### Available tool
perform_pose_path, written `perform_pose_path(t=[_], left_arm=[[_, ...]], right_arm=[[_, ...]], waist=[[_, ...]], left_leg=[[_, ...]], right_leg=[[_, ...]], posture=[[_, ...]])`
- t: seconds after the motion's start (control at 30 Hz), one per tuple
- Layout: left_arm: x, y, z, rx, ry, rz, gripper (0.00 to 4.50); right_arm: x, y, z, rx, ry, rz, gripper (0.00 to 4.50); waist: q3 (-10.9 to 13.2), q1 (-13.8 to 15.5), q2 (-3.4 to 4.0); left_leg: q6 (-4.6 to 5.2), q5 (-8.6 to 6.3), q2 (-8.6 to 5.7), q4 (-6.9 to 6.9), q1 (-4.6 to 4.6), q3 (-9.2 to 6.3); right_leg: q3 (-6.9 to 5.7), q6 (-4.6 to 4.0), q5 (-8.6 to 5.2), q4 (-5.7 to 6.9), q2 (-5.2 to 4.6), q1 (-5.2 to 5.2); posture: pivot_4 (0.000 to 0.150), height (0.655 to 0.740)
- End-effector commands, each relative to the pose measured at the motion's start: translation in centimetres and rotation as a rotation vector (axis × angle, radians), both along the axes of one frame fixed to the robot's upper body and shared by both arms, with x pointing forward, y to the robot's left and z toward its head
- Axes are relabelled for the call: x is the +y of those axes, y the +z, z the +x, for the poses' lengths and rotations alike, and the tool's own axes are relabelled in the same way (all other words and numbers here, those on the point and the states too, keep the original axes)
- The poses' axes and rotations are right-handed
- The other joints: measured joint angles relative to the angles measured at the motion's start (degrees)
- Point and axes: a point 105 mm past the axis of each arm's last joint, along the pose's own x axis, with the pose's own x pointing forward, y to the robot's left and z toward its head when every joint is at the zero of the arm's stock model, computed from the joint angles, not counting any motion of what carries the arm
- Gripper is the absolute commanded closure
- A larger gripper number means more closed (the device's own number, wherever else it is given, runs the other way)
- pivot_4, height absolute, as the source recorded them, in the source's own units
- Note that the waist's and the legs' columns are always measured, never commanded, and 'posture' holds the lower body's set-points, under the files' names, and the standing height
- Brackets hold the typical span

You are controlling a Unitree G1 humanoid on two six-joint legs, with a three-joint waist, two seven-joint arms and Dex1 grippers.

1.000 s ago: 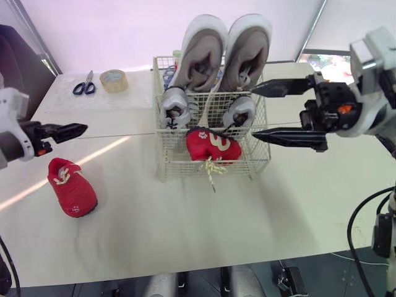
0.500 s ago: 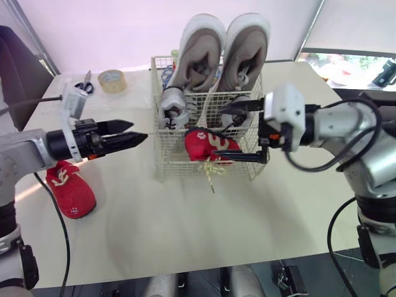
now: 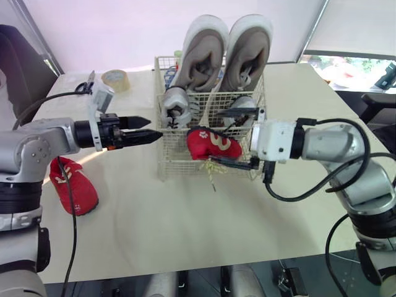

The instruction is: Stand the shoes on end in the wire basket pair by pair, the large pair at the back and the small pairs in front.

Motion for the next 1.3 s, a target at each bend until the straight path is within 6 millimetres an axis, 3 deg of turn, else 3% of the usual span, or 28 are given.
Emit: perform_pose_path(t=[0.03, 0.47, 0.57, 0.8, 0.83, 1.1, 1.3], left_arm=[[-0.2, 1.4, -0.1, -0.056, -0.012, 0.003, 0.0], [0.0, 1.2, -0.7, -0.051, 0.015, 0.004, 0.0], [0.0, 1.2, -0.8, -0.051, 0.019, 0.004, 0.0], [0.1, 1.1, -0.7, -0.049, 0.03, -0.002, 0.0], [0.0, 1.1, -0.6, -0.049, 0.031, -0.003, 0.0], [-0.5, 0.9, -0.2, -0.048, 0.013, -0.012, 0.0], [-1.3, 0.8, 0.6, -0.051, -0.021, -0.018, 0.0]], right_arm=[[0.6, 0.0, 0.1, -0.057, 0.019, -0.01, 0.07], [1.3, 0.5, 1.6, -0.273, 0.017, -0.01, 0.07], [1.5, 0.6, 1.5, -0.288, 0.029, 0.004, 0.86], [1.9, 0.6, 1.3, -0.325, 0.039, 0.03, 4.28], [1.8, 0.6, 1.3, -0.329, 0.032, 0.033, 4.4], [-1.7, 3.7, 1.9, -0.512, -0.206, 0.176, 4.4], [-3.0, 4.0, 0.9, -0.549, -0.315, 0.253, 4.4]], waist=[[0.0, -0.01, -0.01], [0.01, -0.01, -0.01], [0.01, -0.02, -0.01], [0.01, -0.01, -0.01], [0.01, -0.02, -0.01], [0.01, 0.25, -0.02], [0.01, 0.25, -0.03]], left_leg=[[0.0, 0.0, 0.0, 0.03, 0.0, 0.0], [0.02, 0.02, 0.01, 0.14, 0.05, -0.02], [0.01, 0.02, 0.02, 0.14, 0.08, -0.02], [0.01, 0.03, 0.02, 0.15, 0.1, -0.03], [0.0, 0.03, 0.02, 0.15, 0.11, -0.03], [-0.03, 0.06, 0.02, 0.2, 0.12, -0.04], [-0.03, 0.11, 0.01, 0.21, 0.15, -0.05]], right_leg=[[-0.02, 0.0, 0.0, 0.03, 0.02, 0.0], [-0.06, 0.2, 0.09, 0.11, 0.25, 0.08], [-0.06, 0.2, 0.09, 0.13, 0.27, 0.1], [-0.06, 0.21, 0.09, 0.13, 0.27, 0.13], [-0.07, 0.21, 0.09, 0.14, 0.28, 0.14], [-0.07, 0.21, 0.09, 0.16, 0.28, 0.18], [-0.07, 0.17, 0.07, 0.16, 0.28, 0.22]], posture=[[0.15, 0.74], [0.15, 0.74], [0.15, 0.74], [0.15, 0.74], [0.15, 0.74], [0.15, 0.74], [0.15, 0.74]])
